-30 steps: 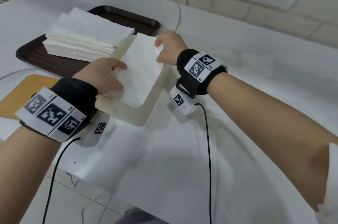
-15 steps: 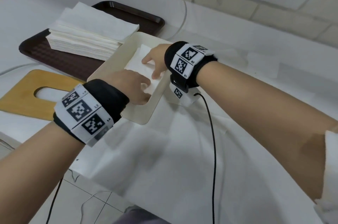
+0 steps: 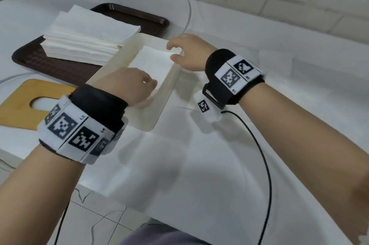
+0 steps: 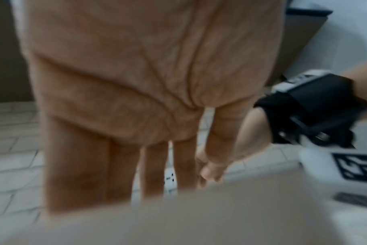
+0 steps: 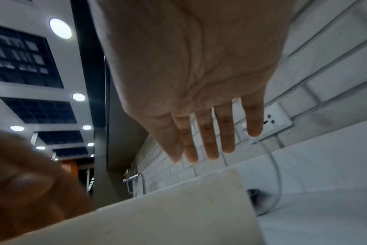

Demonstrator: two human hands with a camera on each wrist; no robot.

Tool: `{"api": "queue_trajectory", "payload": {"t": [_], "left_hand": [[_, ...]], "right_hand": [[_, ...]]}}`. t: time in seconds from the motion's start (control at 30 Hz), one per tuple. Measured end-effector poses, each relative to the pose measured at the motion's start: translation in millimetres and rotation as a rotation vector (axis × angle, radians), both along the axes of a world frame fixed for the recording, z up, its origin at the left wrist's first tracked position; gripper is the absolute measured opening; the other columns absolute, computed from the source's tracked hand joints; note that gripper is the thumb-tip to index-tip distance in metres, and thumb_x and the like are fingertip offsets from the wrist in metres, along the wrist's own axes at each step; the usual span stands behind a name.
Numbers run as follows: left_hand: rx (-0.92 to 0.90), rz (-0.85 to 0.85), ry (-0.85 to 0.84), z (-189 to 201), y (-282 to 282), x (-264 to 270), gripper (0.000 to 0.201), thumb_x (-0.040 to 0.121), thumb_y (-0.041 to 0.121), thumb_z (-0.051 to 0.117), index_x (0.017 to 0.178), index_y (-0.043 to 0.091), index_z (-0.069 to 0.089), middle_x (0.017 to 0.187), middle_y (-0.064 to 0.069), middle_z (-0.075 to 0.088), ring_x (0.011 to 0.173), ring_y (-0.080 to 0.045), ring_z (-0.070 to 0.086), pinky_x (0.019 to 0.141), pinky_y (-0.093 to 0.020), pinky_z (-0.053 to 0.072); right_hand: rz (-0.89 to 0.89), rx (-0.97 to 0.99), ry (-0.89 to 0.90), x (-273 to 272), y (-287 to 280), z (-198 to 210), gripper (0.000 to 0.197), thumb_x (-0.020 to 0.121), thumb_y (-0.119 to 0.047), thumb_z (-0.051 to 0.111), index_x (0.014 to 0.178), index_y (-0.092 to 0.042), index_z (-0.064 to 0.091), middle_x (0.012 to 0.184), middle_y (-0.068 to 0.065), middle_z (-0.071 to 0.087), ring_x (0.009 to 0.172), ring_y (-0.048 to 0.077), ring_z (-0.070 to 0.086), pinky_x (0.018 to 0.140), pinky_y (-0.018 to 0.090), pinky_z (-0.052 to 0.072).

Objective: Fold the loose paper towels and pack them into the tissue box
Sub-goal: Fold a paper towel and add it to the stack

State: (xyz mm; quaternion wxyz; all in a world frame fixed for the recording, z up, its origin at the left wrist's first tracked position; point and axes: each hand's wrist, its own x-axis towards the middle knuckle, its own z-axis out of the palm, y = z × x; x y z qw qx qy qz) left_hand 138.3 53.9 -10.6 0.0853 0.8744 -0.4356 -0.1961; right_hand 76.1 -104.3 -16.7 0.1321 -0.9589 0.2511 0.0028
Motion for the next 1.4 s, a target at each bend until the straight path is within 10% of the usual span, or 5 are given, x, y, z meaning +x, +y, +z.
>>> {"api": "queue_trajectory", "payload": {"t": [0.2,0.77,1.03,1.3,1.4], "left_hand": [[-0.711,-0.024,-0.101,-3,4,-49,0.028,0.088,0.036,0.045,0.098,0.017,0.063,0.097,0.002,0.055,0.087,-0.022,0.057,0.075,-0.034,0.045],[0.031,-0.299,0.048,-59,-69,-76,0.056,0.086,0.036,0.060,0.137,0.023,0.040,0.133,0.000,0.049,0.118,-0.019,0.047,0.087,-0.027,0.035],[-0.357,-0.263,0.054,-49,-83,-70,0.023,0.087,0.012,0.057,0.109,0.012,0.062,0.096,-0.006,0.061,0.085,-0.021,0.052,0.070,-0.020,0.033],[-0.550,-0.199,0.409,-40,-97,-61,0.017,0.085,0.015,0.060,0.069,0.020,0.059,0.061,0.002,0.059,0.050,-0.007,0.055,0.056,-0.017,0.047],[-0.548,-0.184,0.482,-40,-99,-60,0.018,0.085,0.016,0.061,0.069,0.021,0.059,0.061,0.000,0.060,0.045,-0.004,0.054,0.056,-0.020,0.050]], "right_hand": [[-0.221,0.045,-0.053,-96,-13,-15,0.023,0.090,-0.026,0.053,0.110,-0.014,0.056,0.109,0.001,0.047,0.104,0.017,0.048,0.088,0.027,0.037],[-0.133,-0.166,0.401,-126,9,-70,0.030,0.090,-0.004,0.044,0.119,-0.010,0.046,0.119,0.010,0.044,0.106,0.029,0.049,0.070,0.031,0.032],[-0.292,0.251,-0.126,-155,-15,-24,0.009,0.091,-0.022,0.055,0.095,-0.015,0.056,0.098,-0.004,0.054,0.095,0.013,0.049,0.081,0.026,0.037],[-0.330,0.201,-0.168,-177,-10,-24,0.091,0.066,-0.029,0.080,0.138,-0.035,0.026,0.129,-0.006,0.043,0.112,0.004,0.044,0.090,0.029,0.042],[-0.293,0.062,-0.170,-178,-3,-25,0.099,0.065,-0.026,0.079,0.141,-0.041,0.018,0.120,-0.006,0.036,0.095,0.007,0.051,0.072,0.028,0.047]]}}
